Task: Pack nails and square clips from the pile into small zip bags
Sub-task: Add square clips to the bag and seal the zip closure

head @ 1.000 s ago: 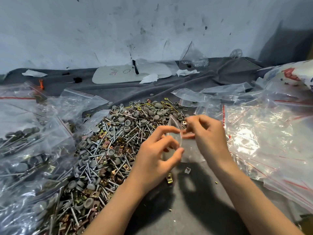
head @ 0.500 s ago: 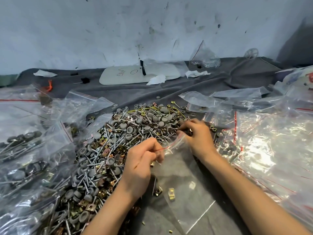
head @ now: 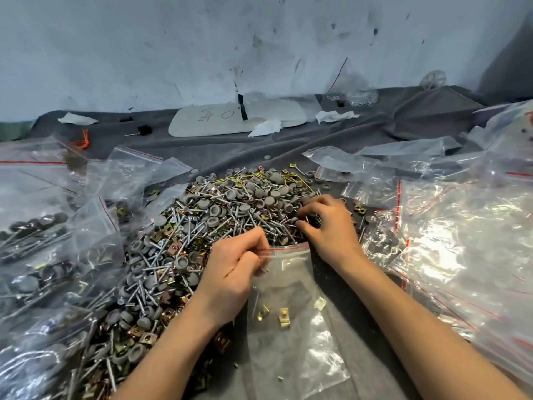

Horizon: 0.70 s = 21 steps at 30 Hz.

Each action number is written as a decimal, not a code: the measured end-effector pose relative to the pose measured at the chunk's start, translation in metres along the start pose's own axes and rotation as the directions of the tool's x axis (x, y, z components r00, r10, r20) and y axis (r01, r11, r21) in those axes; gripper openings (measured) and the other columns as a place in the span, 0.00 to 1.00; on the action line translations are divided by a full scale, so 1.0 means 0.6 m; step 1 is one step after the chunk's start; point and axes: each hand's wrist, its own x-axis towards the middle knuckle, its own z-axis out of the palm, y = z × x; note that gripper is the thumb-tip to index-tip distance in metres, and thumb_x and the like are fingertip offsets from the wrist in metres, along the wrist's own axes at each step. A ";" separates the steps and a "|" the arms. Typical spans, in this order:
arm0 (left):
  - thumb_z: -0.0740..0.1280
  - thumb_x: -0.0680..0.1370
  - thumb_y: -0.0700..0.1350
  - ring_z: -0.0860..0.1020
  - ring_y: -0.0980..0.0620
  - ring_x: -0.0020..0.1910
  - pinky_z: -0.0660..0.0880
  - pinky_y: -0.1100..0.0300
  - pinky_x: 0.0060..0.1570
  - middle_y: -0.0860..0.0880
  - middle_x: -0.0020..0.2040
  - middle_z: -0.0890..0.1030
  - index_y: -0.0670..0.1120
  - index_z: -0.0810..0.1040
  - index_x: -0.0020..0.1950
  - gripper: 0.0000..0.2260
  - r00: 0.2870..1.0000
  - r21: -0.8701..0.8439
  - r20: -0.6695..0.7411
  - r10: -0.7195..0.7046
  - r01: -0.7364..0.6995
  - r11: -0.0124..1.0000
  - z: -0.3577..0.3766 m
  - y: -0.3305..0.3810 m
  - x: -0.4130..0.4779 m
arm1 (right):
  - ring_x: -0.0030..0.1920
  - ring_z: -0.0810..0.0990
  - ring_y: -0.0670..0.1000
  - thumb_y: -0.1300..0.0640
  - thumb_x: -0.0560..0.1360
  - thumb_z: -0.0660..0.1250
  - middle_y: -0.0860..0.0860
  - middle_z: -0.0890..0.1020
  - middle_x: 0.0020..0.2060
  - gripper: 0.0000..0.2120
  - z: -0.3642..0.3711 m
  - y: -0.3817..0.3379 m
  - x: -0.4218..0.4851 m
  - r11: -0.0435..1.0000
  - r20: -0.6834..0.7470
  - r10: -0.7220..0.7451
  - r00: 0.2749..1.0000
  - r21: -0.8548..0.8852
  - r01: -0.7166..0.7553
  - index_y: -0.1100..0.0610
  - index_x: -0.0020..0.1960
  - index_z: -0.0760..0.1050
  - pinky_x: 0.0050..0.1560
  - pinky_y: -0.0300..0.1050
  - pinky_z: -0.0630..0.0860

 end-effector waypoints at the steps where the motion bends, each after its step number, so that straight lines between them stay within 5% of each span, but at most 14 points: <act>1: 0.57 0.68 0.45 0.69 0.47 0.29 0.66 0.53 0.30 0.43 0.29 0.71 0.39 0.69 0.32 0.10 1.000 0.005 0.008 -0.004 0.004 1.000 0.001 0.001 0.000 | 0.63 0.69 0.53 0.57 0.73 0.72 0.52 0.78 0.57 0.07 0.000 0.000 0.000 1.000 -0.008 -0.007 1.000 0.002 0.007 0.57 0.50 0.81 0.64 0.45 0.61; 6: 0.55 0.68 0.36 0.68 0.56 0.28 0.64 0.61 0.30 0.52 0.27 0.71 0.43 0.69 0.31 0.07 1.000 0.042 0.011 -0.005 0.005 0.999 0.002 0.001 -0.001 | 0.60 0.71 0.53 0.60 0.72 0.71 0.53 0.79 0.52 0.03 0.003 -0.001 -0.005 0.999 -0.035 -0.035 0.999 0.004 0.035 0.59 0.46 0.80 0.55 0.39 0.62; 11: 0.55 0.69 0.37 0.69 0.52 0.28 0.65 0.57 0.30 0.44 0.29 0.73 0.41 0.71 0.33 0.07 1.000 0.099 -0.006 -0.017 0.018 0.995 0.000 -0.001 0.002 | 0.52 0.76 0.50 0.61 0.72 0.70 0.50 0.80 0.47 0.01 -0.012 -0.009 -0.006 0.985 -0.160 0.020 0.987 0.172 0.008 0.57 0.44 0.79 0.53 0.40 0.68; 14: 0.55 0.70 0.38 0.70 0.49 0.29 0.67 0.52 0.32 0.45 0.29 0.73 0.41 0.70 0.35 0.06 0.999 0.134 0.026 -0.025 0.022 0.991 -0.001 -0.002 0.003 | 0.44 0.78 0.40 0.59 0.72 0.71 0.43 0.81 0.42 0.03 -0.038 -0.025 -0.012 0.928 -0.040 0.000 0.999 0.372 0.015 0.51 0.42 0.78 0.47 0.38 0.72; 16: 0.56 0.70 0.38 0.69 0.52 0.32 0.66 0.58 0.34 0.48 0.31 0.72 0.41 0.70 0.35 0.06 0.999 0.186 0.032 0.008 -0.014 0.982 0.000 -0.001 0.004 | 0.48 0.80 0.44 0.59 0.71 0.71 0.45 0.83 0.44 0.05 -0.054 -0.039 -0.017 0.890 0.090 -0.104 0.990 0.454 0.053 0.50 0.42 0.79 0.53 0.46 0.76; 21: 0.56 0.72 0.38 0.72 0.50 0.41 0.68 0.57 0.42 0.47 0.40 0.73 0.41 0.71 0.40 0.05 0.998 0.185 0.031 0.047 -0.052 0.981 -0.003 0.000 0.006 | 0.56 0.75 0.41 0.62 0.71 0.72 0.42 0.81 0.49 0.06 -0.068 -0.058 -0.026 0.900 0.159 -0.273 0.949 0.392 0.193 0.52 0.41 0.80 0.59 0.40 0.68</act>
